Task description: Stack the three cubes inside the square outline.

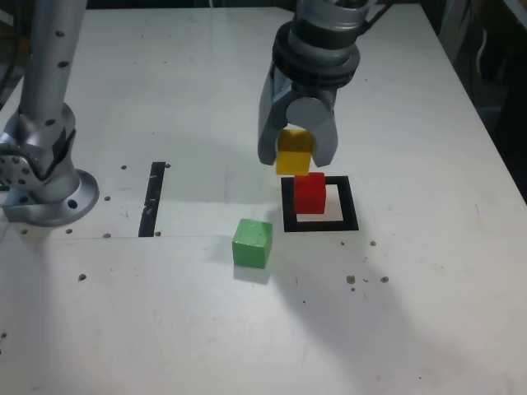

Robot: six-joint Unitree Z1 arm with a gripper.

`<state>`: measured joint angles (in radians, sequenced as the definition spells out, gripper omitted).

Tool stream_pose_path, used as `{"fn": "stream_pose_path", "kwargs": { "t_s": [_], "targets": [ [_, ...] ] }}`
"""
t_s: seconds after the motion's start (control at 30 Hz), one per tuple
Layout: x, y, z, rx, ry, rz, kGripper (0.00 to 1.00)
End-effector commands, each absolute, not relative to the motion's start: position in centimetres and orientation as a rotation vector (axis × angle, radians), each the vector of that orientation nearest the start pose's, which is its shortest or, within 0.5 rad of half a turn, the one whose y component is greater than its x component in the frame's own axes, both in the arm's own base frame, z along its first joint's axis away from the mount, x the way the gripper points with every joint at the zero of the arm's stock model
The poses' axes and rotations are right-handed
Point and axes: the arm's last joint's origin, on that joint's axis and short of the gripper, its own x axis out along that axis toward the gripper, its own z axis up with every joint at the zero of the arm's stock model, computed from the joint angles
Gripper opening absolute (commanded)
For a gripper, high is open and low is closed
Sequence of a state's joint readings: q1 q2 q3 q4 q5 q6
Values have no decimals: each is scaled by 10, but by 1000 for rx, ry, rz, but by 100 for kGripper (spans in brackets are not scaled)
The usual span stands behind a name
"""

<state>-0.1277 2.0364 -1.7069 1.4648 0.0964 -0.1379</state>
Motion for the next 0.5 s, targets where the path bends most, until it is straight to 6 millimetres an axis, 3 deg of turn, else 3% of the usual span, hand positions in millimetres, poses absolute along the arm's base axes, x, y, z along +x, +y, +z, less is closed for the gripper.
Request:
{"fn": "stream_pose_path", "kwargs": {
  "t_s": [0.0, 0.47],
  "targets": [
    [356, -41, 282, 100, 1766, 96, 22],
    [363, -41, 271, 102, 1746, 103, 24]
  ]
}}
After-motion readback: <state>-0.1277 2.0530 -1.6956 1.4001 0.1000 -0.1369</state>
